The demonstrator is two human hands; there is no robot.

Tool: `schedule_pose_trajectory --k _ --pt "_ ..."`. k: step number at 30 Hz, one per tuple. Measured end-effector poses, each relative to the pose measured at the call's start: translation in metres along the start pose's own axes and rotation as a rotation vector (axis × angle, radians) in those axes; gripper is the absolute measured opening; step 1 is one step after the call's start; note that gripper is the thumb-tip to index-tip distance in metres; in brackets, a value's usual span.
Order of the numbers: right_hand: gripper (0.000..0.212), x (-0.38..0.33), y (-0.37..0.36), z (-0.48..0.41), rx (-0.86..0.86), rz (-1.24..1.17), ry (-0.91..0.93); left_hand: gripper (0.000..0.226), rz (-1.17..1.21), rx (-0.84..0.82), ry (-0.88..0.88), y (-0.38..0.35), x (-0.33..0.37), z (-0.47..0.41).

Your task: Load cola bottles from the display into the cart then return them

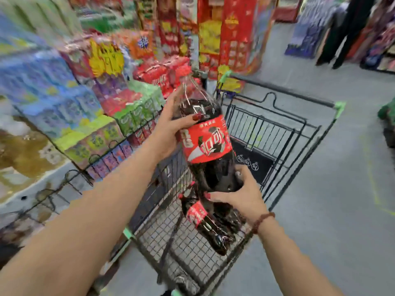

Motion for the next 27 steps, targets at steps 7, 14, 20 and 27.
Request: schedule_pose_trajectory --k 7,14,20,27 --pt "0.085 -0.062 -0.035 0.016 -0.273 -0.099 0.112 0.11 -0.136 0.197 -0.112 0.022 0.087 0.055" --pt "0.062 -0.103 -0.119 0.073 -0.572 -0.16 0.214 0.096 -0.259 0.451 -0.225 0.084 0.158 0.144" --pt "0.087 -0.119 -0.209 0.15 -0.817 -0.136 0.269 0.096 -0.275 0.741 -0.314 0.15 0.211 0.273" --pt "0.076 -0.143 -0.309 0.308 -1.076 -0.135 0.305 0.111 -0.391 0.987 -0.421 0.214 0.277 0.462"
Point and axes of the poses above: each hand's wrist, its own z-axis away from the middle knuckle, its own y-axis out of the back of the hand, x = y × z, the point moved 8 cm from there along -z, towards the middle knuckle, and after that the axes turned 6 degrees about x, right-handed, at the moved point
